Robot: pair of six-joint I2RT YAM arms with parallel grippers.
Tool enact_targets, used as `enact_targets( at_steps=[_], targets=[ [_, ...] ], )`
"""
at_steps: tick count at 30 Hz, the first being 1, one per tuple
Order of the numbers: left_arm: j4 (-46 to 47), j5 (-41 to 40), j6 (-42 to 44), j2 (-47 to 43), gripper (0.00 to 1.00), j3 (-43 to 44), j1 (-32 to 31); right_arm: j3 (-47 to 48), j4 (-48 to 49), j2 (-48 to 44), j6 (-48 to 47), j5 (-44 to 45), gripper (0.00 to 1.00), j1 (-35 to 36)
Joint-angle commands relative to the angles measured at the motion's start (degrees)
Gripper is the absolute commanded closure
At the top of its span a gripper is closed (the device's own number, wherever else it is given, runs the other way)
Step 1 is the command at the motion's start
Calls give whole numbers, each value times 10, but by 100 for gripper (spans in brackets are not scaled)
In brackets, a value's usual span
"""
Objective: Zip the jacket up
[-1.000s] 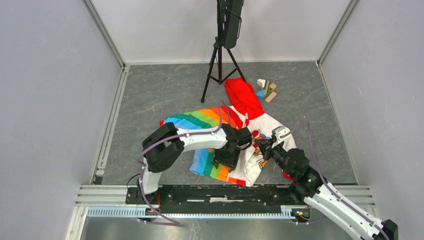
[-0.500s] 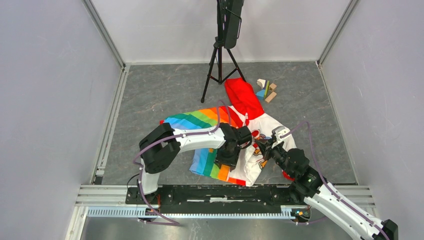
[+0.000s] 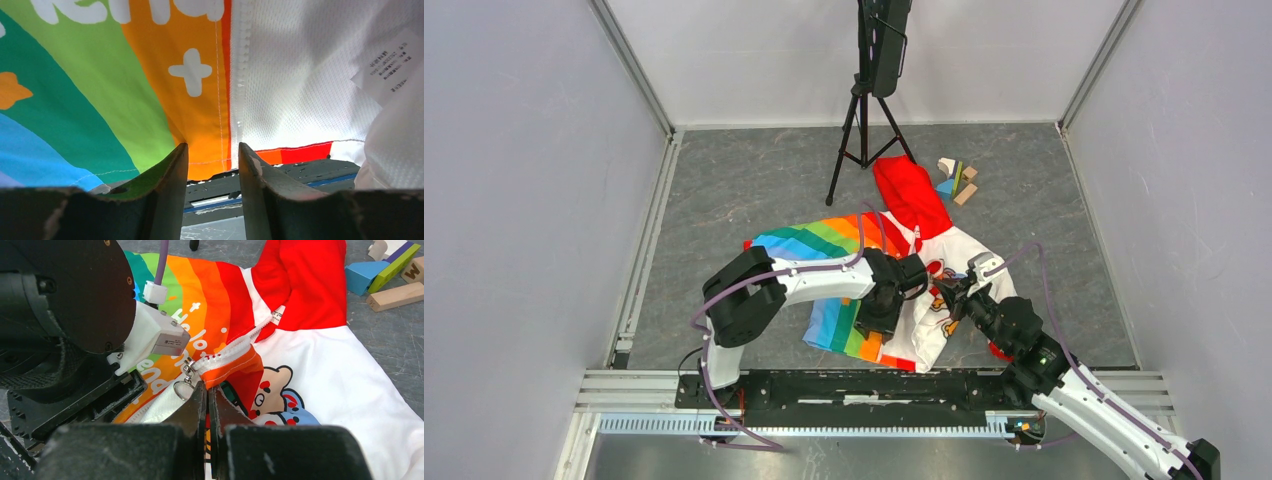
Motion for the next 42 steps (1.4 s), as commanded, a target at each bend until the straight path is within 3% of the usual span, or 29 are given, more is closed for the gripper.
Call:
enact_targets(
  at_steps=[1, 12, 24, 29, 42],
  targets=[
    [10, -1, -8, 5, 50, -5, -2, -2, 16, -2, 5, -6, 100, -1],
    [31, 15, -13, 6, 43, -18, -2, -2, 15, 0, 4, -6, 100, -1],
    [31, 2, -8, 10, 53, -29, -1, -1, 14, 1, 5, -6, 100, -1],
    [32, 1, -15, 10, 42, -26, -2, -2, 14, 2, 5, -5, 100, -1],
    [14, -60, -42, 23, 45, -16, -12, -2, 16, 3, 6, -6, 100, -1]
  ],
)
